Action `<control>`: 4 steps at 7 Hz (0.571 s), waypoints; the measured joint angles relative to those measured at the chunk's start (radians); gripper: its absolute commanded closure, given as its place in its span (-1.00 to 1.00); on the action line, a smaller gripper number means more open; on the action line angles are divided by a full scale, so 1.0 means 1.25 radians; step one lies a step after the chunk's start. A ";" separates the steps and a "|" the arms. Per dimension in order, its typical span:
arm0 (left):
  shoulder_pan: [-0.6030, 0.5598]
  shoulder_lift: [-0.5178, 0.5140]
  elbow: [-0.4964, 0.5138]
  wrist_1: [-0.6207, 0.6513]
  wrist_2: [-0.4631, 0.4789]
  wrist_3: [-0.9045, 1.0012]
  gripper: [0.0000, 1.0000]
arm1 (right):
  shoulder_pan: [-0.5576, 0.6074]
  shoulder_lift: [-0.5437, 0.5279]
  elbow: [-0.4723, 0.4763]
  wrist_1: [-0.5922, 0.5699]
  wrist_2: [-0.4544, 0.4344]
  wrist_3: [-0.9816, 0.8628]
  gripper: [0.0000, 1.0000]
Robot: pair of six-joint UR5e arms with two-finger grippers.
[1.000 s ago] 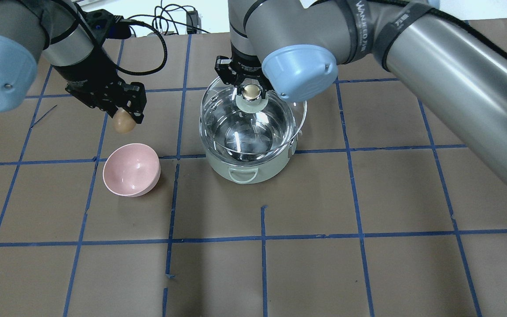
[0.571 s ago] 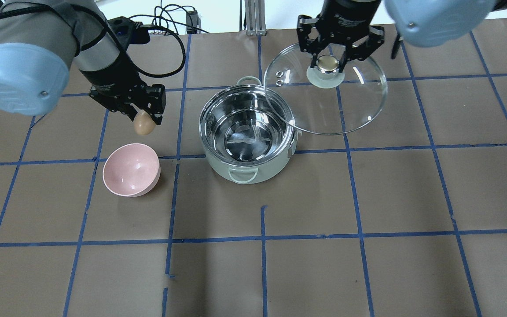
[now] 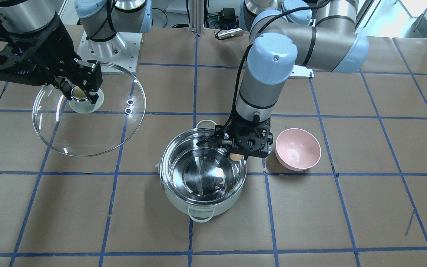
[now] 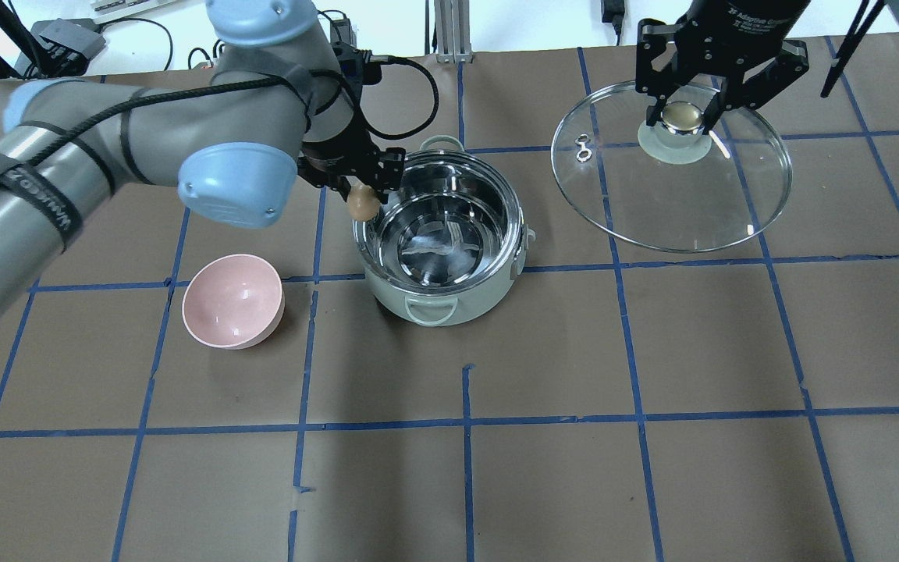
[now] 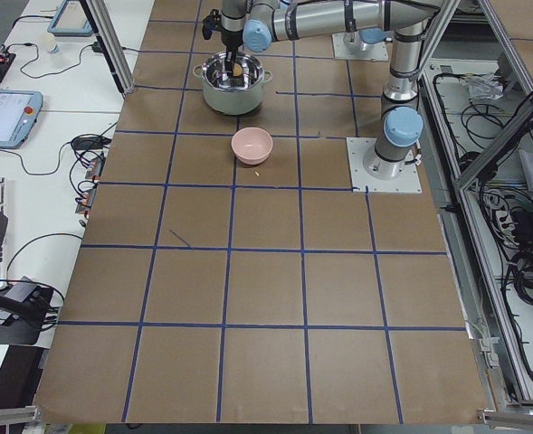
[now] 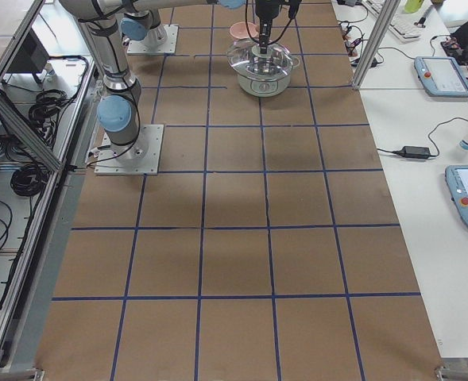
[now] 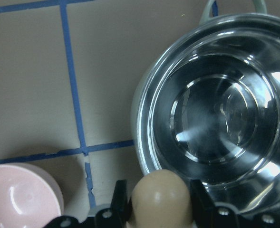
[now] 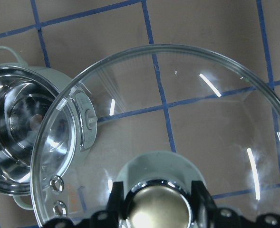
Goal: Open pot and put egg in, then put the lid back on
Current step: 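Carry the egg over the open pot and lower it in with the left gripper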
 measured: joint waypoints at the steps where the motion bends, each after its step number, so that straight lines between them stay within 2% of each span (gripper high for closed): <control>1: -0.010 -0.025 -0.001 0.034 0.011 -0.011 0.71 | -0.004 -0.002 0.009 0.003 -0.002 -0.004 0.63; 4: -0.043 -0.086 -0.002 0.119 0.067 -0.020 0.72 | -0.007 -0.006 0.017 0.008 -0.004 -0.005 0.61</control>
